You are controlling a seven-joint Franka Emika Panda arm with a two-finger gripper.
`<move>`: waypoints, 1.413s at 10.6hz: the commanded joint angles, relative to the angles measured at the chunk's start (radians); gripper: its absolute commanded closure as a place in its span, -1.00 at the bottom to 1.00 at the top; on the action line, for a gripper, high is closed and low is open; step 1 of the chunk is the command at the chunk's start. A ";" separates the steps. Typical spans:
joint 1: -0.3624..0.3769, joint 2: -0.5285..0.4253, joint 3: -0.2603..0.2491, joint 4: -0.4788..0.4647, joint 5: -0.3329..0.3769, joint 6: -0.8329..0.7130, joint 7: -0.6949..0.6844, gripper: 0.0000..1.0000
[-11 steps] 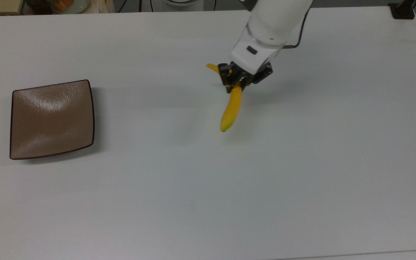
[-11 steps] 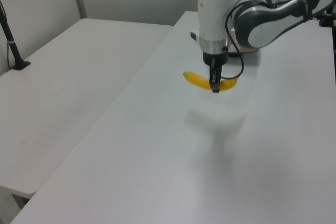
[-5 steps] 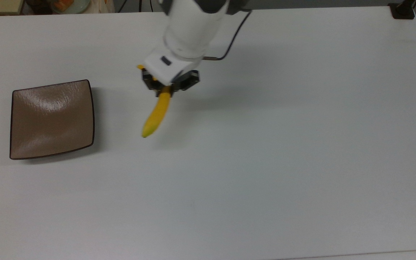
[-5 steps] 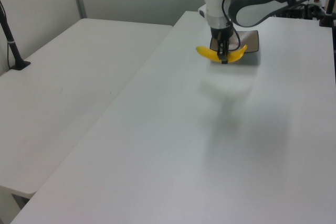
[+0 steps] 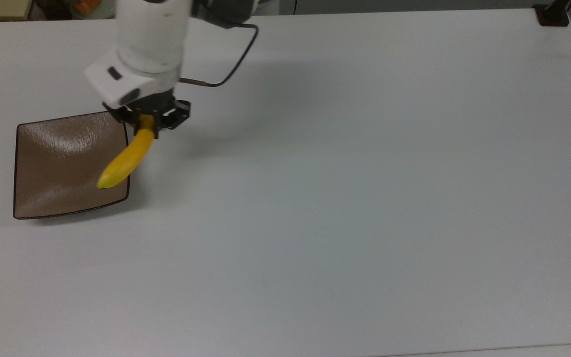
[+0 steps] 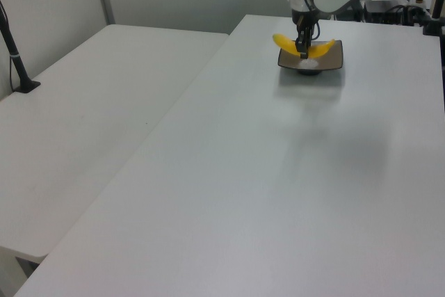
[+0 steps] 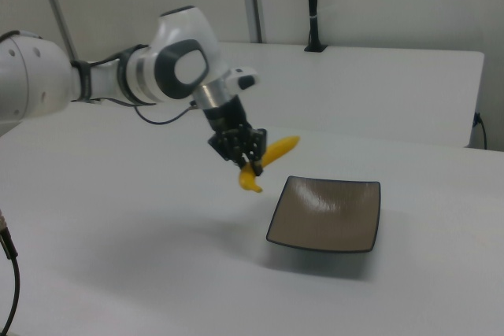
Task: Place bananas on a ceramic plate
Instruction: 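Lower the banana onto the plate and open the gripper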
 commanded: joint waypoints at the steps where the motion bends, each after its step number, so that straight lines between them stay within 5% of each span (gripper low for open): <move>1: -0.067 0.002 -0.037 -0.018 0.101 0.109 -0.063 0.69; 3: -0.086 0.022 -0.075 -0.018 0.158 0.164 -0.081 0.53; 4: -0.095 0.025 -0.082 -0.018 0.173 0.170 -0.083 -0.04; 5: -0.096 0.025 -0.082 -0.019 0.175 0.173 -0.083 -0.94; 12: -0.095 0.001 -0.080 -0.015 0.286 0.073 -0.069 -1.00; 15: -0.095 -0.068 -0.030 -0.019 0.302 -0.035 0.014 -1.00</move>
